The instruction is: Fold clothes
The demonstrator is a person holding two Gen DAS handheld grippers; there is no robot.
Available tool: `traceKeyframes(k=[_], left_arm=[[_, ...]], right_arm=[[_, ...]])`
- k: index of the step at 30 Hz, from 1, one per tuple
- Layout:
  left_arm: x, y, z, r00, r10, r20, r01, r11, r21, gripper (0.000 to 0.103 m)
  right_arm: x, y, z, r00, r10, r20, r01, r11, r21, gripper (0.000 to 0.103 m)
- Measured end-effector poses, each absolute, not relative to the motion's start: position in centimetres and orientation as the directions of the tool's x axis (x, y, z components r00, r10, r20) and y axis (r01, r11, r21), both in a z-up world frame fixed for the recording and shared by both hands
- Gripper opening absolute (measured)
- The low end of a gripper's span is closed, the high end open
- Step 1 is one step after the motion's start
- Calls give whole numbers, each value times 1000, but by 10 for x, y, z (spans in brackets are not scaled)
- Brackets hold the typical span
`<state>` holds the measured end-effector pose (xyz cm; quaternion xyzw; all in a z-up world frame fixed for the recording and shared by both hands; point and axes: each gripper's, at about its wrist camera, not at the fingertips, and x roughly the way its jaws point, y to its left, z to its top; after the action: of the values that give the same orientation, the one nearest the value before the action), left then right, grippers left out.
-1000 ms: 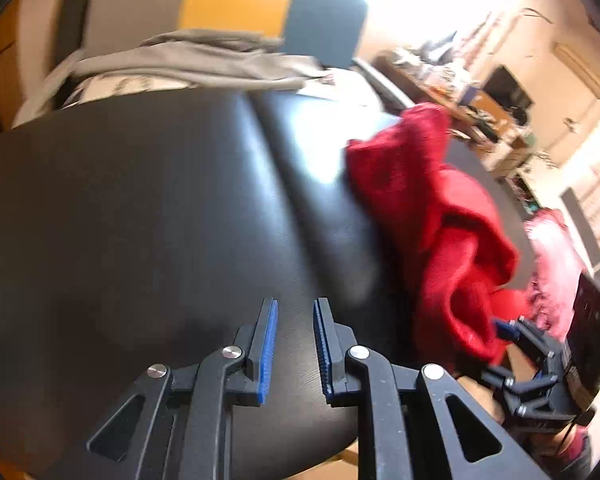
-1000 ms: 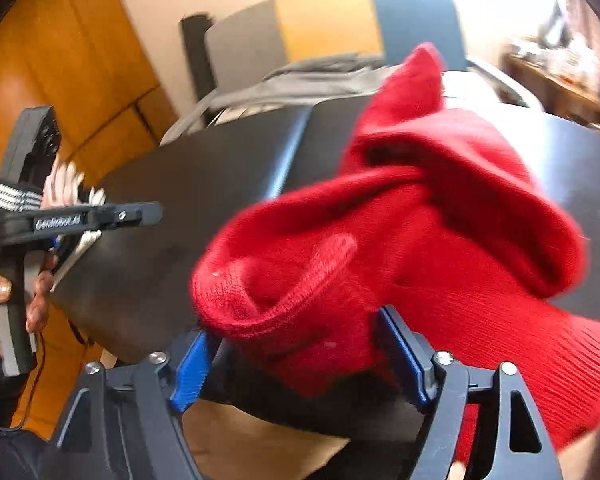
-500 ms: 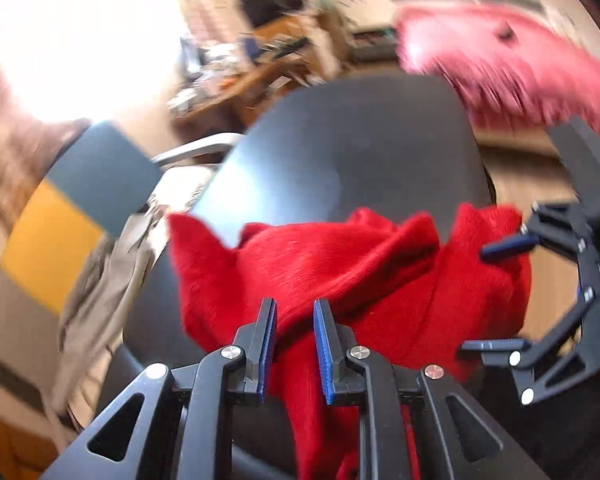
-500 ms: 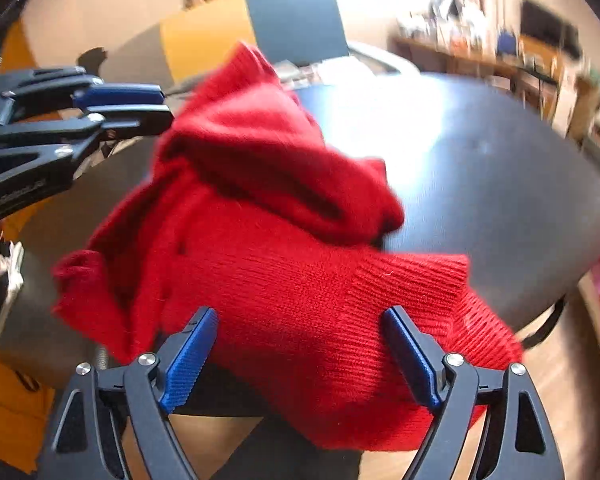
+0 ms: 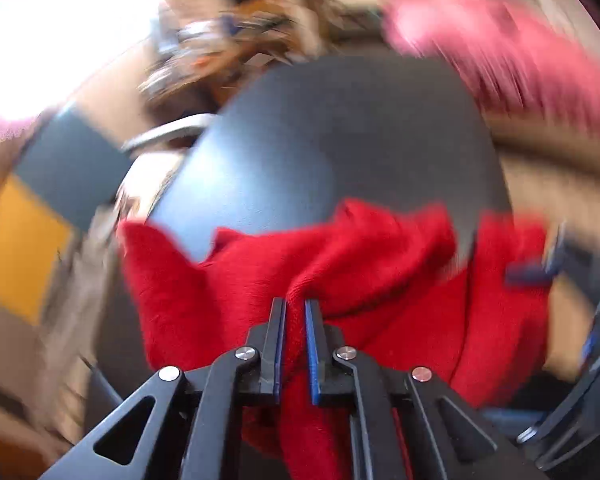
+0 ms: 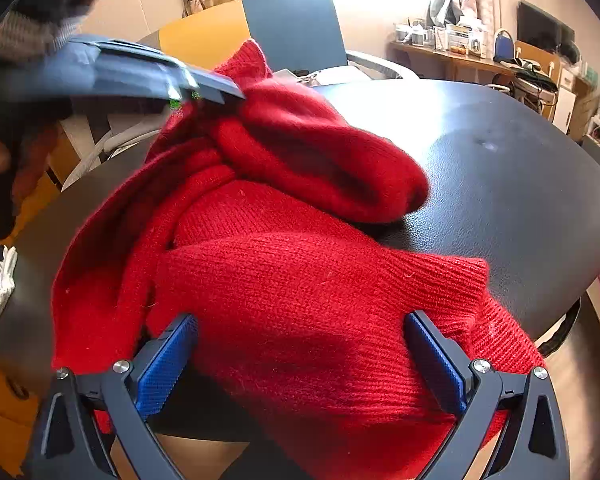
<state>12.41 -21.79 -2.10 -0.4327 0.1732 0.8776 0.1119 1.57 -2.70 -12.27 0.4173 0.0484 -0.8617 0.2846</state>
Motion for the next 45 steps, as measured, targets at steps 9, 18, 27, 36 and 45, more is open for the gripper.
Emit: traceKeyframes(k=[9,18,27,36,45], left_arm=[[246,-469,10,-826,15,-564,330,-798,-505,0],[249,-420,2,-679,-42,-733,225,-962,-154,26],[122,-284,-8,-457,376,-806,-83,-920,-382,45],[-2,-185,-46,-141,656,-741,-31,-751,-659,52],[-30,-183,-85,-101,564,-819,252,-782,-570,50]], right_arm=[[18,-41,-131,-528,-407,-745,524,-847,91,103],[15,-44,-135,-560,-356,-748,505,-863,33,103],[17,-35,-139,-584,-373,-721,528,-849,12,103],[13,-29,-141,-587,-406,-700,549,-835,24,103],[13,-29,-143,-602,-420,-679,554,-832,24,103]])
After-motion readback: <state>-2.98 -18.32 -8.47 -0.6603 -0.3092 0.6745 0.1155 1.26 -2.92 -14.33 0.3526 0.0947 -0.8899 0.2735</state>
